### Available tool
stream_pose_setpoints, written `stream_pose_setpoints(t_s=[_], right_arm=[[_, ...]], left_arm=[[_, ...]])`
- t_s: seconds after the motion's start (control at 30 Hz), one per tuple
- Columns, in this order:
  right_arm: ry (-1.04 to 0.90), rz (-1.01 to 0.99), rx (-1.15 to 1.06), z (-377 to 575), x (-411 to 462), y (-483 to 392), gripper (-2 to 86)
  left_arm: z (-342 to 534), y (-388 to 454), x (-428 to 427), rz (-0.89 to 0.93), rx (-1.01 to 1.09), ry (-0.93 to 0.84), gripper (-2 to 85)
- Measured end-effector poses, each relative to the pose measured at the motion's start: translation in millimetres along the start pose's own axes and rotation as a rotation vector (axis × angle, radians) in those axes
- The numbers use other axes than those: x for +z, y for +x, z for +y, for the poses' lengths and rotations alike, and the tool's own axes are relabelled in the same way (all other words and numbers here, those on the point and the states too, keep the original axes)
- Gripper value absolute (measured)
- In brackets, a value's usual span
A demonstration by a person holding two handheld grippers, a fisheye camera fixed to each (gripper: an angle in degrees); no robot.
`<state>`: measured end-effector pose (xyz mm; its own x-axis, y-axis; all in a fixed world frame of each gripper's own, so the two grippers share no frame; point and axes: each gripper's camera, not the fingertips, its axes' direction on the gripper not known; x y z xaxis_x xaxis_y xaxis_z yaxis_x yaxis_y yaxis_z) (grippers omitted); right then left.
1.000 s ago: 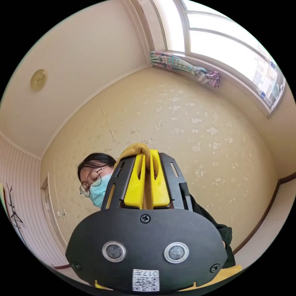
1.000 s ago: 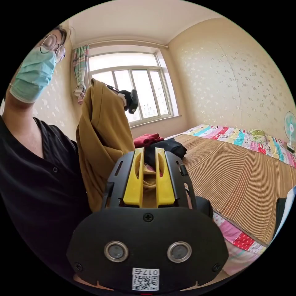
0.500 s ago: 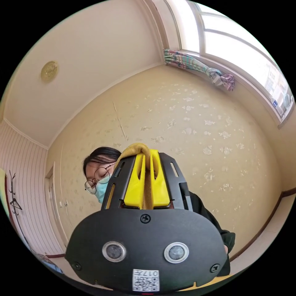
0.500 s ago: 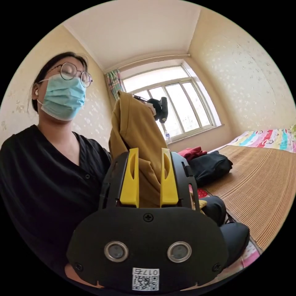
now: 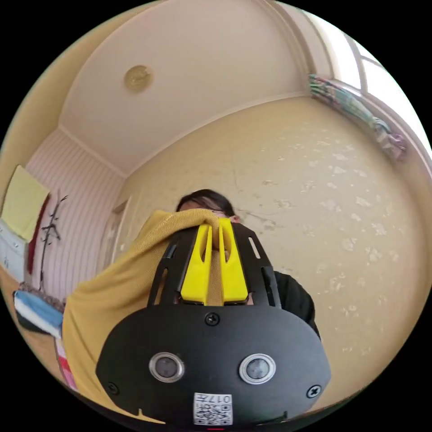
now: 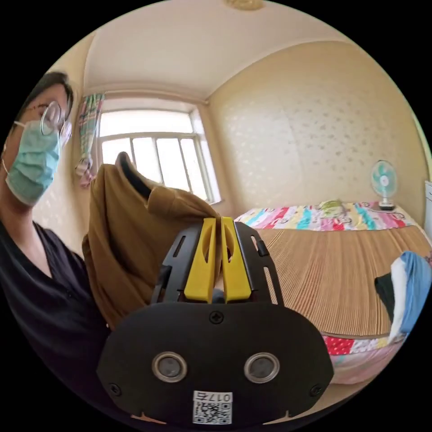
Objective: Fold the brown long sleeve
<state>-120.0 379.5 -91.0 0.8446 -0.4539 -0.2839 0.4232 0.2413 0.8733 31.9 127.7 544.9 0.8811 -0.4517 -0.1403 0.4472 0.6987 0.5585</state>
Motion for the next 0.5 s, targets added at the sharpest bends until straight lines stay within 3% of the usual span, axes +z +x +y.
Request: stream_pose_setpoints(t_s=[0.1,0.27,0.5], right_arm=[[0.245,0.151,-0.148,-38,-58,-36,2.4],[0.449,0.319,-0.467,-90,-94,-137,2.4],[0.445,0.291,-0.620,-165,-119,-214,2.5]], left_arm=[[-11,1,13,-0.273,-0.029,-0.090,-0.2],[-66,38,74,-0.785,0.063,-0.242,-0.3],[-133,114,178,-0.962,0.283,-0.239,-0.6]])
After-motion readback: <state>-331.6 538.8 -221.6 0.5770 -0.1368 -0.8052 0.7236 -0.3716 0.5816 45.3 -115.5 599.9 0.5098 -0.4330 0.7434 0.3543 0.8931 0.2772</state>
